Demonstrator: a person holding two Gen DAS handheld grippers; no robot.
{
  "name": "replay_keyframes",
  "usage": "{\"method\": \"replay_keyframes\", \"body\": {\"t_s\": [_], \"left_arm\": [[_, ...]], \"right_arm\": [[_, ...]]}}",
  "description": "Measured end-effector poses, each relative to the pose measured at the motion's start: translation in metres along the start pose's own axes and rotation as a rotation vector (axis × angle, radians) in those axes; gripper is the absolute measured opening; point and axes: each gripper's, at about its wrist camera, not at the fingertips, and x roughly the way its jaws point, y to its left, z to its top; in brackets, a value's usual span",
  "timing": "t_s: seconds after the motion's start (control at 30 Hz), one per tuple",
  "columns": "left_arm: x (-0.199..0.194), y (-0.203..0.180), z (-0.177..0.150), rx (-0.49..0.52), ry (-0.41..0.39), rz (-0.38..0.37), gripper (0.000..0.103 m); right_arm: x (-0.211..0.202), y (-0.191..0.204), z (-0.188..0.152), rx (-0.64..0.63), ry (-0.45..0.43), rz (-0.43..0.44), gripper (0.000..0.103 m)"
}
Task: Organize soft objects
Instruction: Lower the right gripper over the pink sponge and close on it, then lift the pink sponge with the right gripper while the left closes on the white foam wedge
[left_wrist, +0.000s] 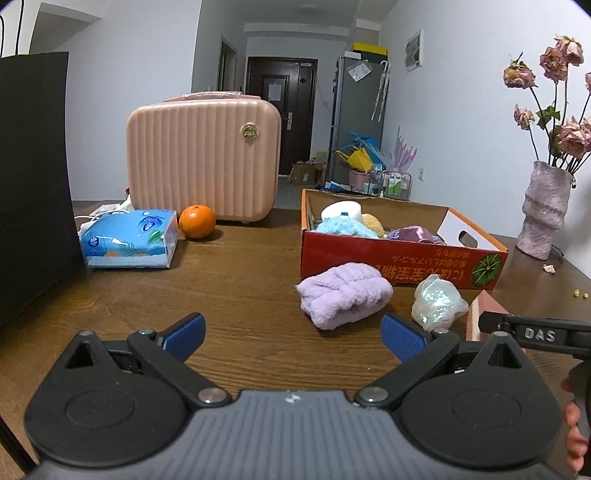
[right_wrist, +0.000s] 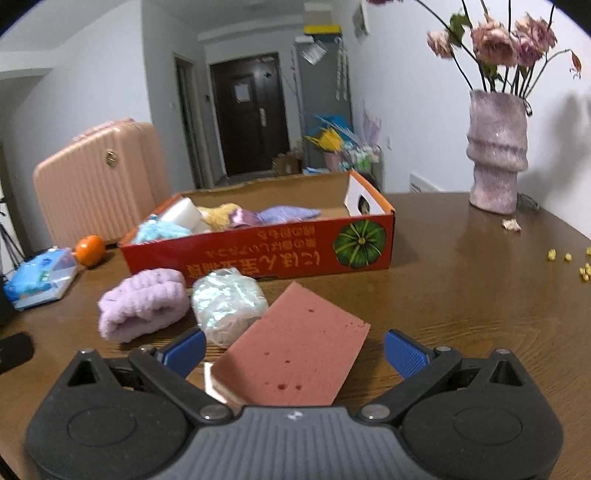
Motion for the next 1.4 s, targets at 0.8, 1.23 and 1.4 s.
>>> {"method": "replay_keyframes", "body": {"t_s": [0.8,1.23,1.4], "left_arm": [[0.001,0.003,-0.001,0.006,0.005,0.009,0.103],[0.004,0.002,-0.003,0.004,0.005,0.03,0.103],[0.004,-0.004,-0.002,0.022,-0.002,0.041,0.103]], "right_arm": [[0.03,-0.012,-0.008,0.033,0.145,0.115,0.073],[0.005,-0.012,-0.004,-0.003,0.039,0.134,0.072],[-0.004,-0.016,-0.002,-0.014,-0.004,0.139,0.072]]}}
